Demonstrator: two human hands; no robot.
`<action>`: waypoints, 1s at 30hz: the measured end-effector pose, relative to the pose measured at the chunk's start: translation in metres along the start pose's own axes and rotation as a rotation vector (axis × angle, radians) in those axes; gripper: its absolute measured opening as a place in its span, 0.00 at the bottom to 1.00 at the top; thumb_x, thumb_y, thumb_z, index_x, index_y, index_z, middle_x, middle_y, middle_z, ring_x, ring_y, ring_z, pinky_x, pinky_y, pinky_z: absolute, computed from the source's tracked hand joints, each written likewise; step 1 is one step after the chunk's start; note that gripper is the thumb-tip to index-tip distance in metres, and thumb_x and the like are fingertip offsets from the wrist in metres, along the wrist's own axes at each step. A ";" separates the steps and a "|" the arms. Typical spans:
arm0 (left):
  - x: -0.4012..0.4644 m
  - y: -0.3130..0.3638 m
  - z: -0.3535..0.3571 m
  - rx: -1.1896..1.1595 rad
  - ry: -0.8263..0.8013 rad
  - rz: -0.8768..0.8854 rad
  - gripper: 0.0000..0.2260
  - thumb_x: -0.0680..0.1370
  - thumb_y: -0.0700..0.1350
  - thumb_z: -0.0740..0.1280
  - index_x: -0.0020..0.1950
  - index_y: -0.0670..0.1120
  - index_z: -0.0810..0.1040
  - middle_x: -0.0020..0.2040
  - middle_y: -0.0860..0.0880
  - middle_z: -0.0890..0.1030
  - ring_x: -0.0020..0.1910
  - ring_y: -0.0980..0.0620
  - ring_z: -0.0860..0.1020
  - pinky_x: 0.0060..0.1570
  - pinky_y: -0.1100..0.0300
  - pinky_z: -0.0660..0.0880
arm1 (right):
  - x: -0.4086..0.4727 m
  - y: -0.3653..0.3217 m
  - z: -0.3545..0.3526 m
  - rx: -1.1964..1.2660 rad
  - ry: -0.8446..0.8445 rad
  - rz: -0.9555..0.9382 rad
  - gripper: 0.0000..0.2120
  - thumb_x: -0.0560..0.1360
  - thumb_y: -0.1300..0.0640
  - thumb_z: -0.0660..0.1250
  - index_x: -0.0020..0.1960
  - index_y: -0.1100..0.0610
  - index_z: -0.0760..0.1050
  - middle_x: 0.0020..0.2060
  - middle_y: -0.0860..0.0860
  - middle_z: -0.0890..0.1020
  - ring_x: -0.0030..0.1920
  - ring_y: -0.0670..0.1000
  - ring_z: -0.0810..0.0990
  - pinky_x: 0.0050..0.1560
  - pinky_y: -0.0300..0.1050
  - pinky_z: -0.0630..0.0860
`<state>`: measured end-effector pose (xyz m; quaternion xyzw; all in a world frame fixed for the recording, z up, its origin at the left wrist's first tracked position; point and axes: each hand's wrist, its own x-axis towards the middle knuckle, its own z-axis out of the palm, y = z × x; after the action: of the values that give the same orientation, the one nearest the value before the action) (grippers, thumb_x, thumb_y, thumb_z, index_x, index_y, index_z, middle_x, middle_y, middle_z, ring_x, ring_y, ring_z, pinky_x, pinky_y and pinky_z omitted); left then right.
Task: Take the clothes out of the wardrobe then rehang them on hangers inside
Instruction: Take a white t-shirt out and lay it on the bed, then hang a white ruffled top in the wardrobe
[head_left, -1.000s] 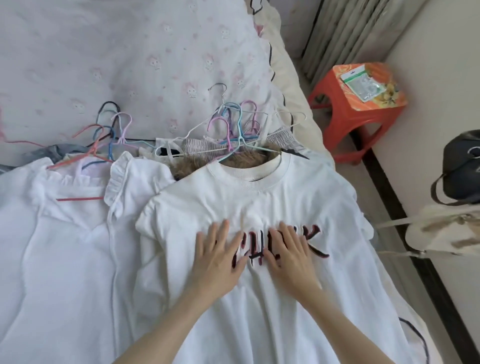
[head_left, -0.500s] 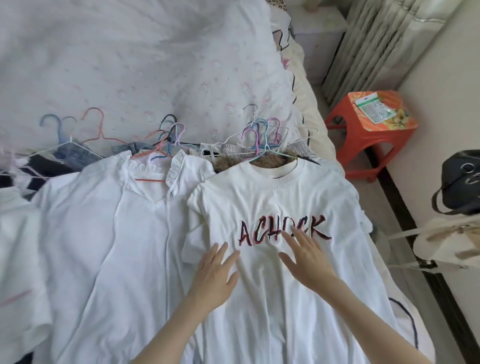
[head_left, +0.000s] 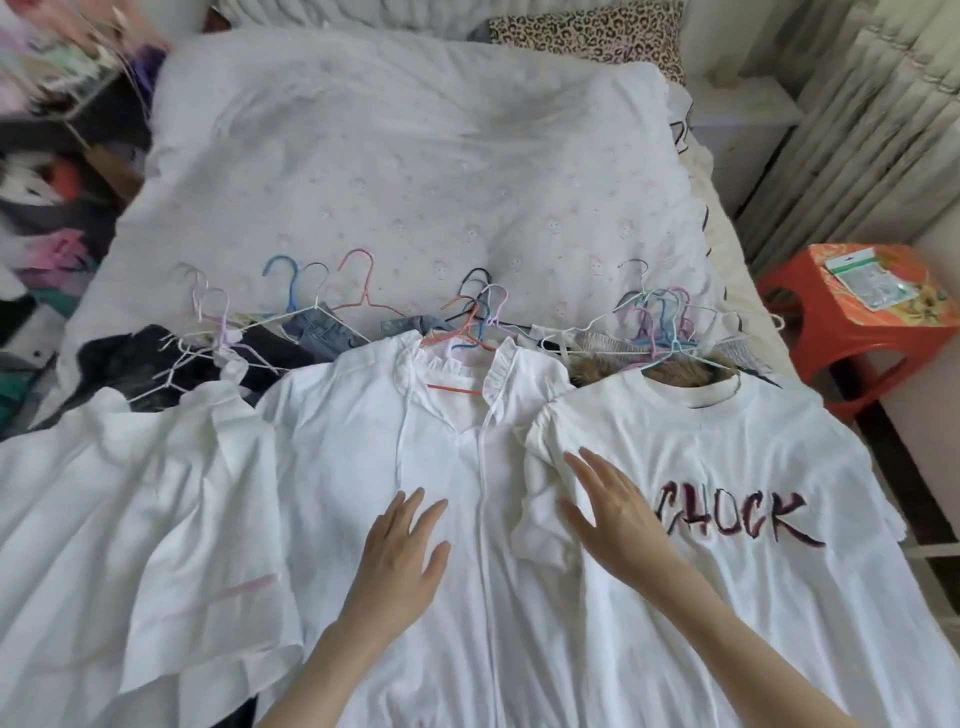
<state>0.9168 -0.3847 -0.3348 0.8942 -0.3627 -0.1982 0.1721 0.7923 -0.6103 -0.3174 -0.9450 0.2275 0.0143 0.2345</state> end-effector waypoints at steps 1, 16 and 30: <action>0.005 -0.019 -0.008 0.001 -0.016 -0.002 0.33 0.72 0.62 0.43 0.71 0.49 0.67 0.73 0.46 0.63 0.74 0.45 0.56 0.68 0.58 0.51 | 0.007 -0.012 0.009 0.012 -0.003 0.009 0.28 0.73 0.44 0.55 0.64 0.61 0.73 0.59 0.60 0.78 0.57 0.61 0.79 0.54 0.57 0.75; 0.216 -0.143 -0.089 0.194 -0.039 0.110 0.20 0.79 0.41 0.59 0.71 0.41 0.66 0.69 0.41 0.68 0.69 0.44 0.66 0.66 0.51 0.63 | 0.160 -0.022 0.038 -0.019 -0.148 0.245 0.27 0.80 0.51 0.57 0.75 0.57 0.54 0.71 0.54 0.64 0.70 0.54 0.63 0.65 0.42 0.59; 0.280 -0.152 -0.063 0.231 0.116 -0.024 0.13 0.75 0.49 0.68 0.52 0.40 0.74 0.43 0.41 0.79 0.45 0.39 0.78 0.41 0.48 0.72 | 0.278 0.018 0.064 -0.215 -0.206 0.348 0.19 0.80 0.54 0.56 0.69 0.59 0.63 0.62 0.59 0.72 0.63 0.60 0.69 0.61 0.51 0.63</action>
<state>1.2196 -0.4717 -0.4131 0.9221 -0.3621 -0.1052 0.0865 1.0381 -0.7134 -0.4189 -0.9045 0.3592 0.1754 0.1486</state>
